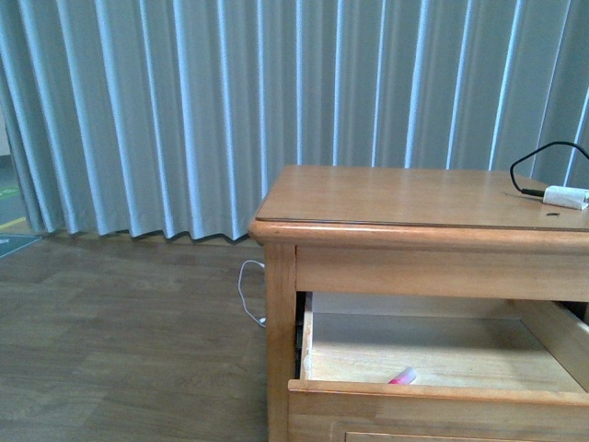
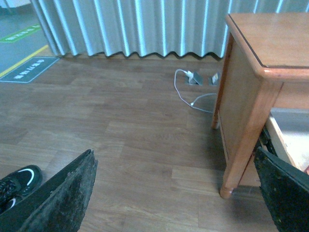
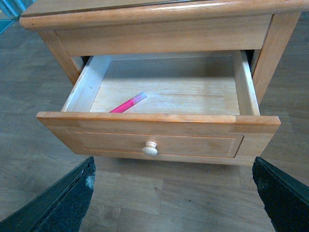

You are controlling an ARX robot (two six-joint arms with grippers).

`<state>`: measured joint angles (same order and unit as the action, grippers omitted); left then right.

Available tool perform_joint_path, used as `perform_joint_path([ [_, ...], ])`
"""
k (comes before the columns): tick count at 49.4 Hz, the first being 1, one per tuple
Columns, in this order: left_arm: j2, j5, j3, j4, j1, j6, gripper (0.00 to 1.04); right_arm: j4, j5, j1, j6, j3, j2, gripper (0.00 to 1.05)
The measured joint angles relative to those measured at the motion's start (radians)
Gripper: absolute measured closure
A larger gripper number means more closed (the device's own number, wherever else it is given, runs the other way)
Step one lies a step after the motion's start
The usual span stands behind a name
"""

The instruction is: Place pink marker in drawer with both arms

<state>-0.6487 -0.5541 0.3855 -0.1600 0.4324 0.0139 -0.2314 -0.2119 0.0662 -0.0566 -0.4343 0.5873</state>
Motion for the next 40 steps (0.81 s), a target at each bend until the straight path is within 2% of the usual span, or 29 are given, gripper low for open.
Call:
perform_joint_path([
  [10, 0.056, -0.003, -0.008, 0.011, 0.001, 0.019, 0.08, 0.0, 0.0, 0.0, 0.0, 0.0, 0.0, 0.09],
  [15, 0.105, 0.188, -0.075, -0.064, -0.062, 0.003, 0.25, 0.0, 0.0, 0.0, 0.0, 0.0, 0.0, 0.09],
  [17, 0.124, 0.217, -0.093, -0.066, -0.081, 0.002, 0.31, 0.0, 0.0, 0.0, 0.0, 0.0, 0.0, 0.09],
  [24, 0.22, 0.327, -0.192, -0.069, -0.196, -0.005, 0.67, 0.0, 0.0, 0.0, 0.0, 0.0, 0.0, 0.09],
  [31, 0.291, 0.397, -0.25, -0.063, -0.269, -0.005, 1.01, 0.0, 0.0, 0.0, 0.0, 0.0, 0.0, 0.09],
  [36, 0.331, 0.438, -0.279, -0.051, -0.308, -0.008, 1.01, 0.0, 0.0, 0.0, 0.0, 0.0, 0.0, 0.09],
  [38, 0.353, 0.528, -0.291, -0.04, -0.373, -0.009, 1.01, 0.0, 0.0, 0.0, 0.0, 0.0, 0.0, 0.09],
  [40, 0.371, 0.545, -0.301, -0.033, -0.415, -0.009, 1.01, 0.0, 0.0, 0.0, 0.0, 0.0, 0.0, 0.09],
])
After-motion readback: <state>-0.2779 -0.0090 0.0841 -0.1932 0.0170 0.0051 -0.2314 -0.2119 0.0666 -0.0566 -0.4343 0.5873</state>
